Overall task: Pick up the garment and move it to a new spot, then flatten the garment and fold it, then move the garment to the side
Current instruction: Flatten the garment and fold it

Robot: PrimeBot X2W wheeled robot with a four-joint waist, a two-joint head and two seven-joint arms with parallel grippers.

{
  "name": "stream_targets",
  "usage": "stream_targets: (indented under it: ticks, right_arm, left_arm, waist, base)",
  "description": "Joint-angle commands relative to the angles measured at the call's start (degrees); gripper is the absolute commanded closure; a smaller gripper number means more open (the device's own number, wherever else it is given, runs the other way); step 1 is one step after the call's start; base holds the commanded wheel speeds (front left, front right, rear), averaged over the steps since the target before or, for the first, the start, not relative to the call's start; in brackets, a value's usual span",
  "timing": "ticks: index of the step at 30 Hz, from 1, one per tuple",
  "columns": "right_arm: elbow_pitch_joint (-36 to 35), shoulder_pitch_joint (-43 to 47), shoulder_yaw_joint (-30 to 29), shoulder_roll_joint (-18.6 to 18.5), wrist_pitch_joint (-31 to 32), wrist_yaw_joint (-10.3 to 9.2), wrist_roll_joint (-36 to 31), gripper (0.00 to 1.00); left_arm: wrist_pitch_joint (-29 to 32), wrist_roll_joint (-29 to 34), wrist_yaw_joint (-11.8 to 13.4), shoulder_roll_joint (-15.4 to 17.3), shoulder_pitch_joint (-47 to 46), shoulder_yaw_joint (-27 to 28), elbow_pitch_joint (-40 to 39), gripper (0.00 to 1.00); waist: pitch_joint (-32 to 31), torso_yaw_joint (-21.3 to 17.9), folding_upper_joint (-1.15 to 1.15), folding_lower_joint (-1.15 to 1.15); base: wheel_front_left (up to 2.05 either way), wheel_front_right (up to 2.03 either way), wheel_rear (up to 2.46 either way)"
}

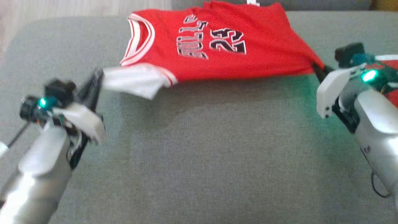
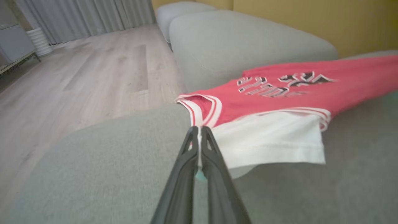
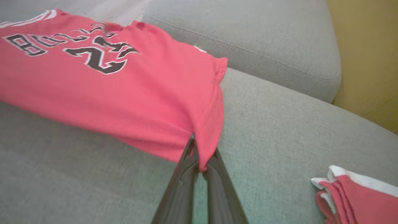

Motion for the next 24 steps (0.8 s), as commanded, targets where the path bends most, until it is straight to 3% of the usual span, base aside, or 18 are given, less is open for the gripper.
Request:
stream_targets:
  ticks: [1,5,11,19,24]
  right_arm:
    - [-3.31,0.98,2.71,-2.39,1.11,-0.05,2.46,1.00]
    - [-9.06,4.66,9.11,-7.44,5.07,-0.05,8.56,1.00]
    - [-16.25,9.27,15.19,-13.64,9.28,-0.05,16.76,1.00]
    - [-24.50,14.83,19.48,-19.29,14.08,-0.05,25.70,1.00]
    - [-28.31,16.65,19.90,-21.48,15.45,-0.05,28.63,1.00]
  left_arm:
    - [1.83,-0.82,0.12,5.05,-0.11,-0.33,-3.80,1.00]
    - [7.71,-4.03,0.11,10.68,5.46,-4.86,-11.79,1.00]
    - [16.39,-9.09,0.36,18.19,14.03,-6.90,-24.60,1.00]
    - [26.27,-16.89,4.53,26.30,24.38,-6.69,-43.88,1.00]
    - [28.19,-18.67,7.49,28.72,26.58,-5.80,-50.78,1.00]
  waist:
    - [-2.41,-0.24,0.00,0.01]
    - [-5.32,-0.37,0.00,0.01]
    - [-9.86,-0.60,0.00,0.01]
    - [-13.71,-0.82,0.00,0.01]
    - [-13.95,-0.97,0.00,0.01]
  base:
    - [0.00,0.00,0.00]
    - [0.00,0.00,0.00]
    - [0.00,0.00,0.00]
    - [0.00,0.00,0.00]
    - [0.00,0.00,0.00]
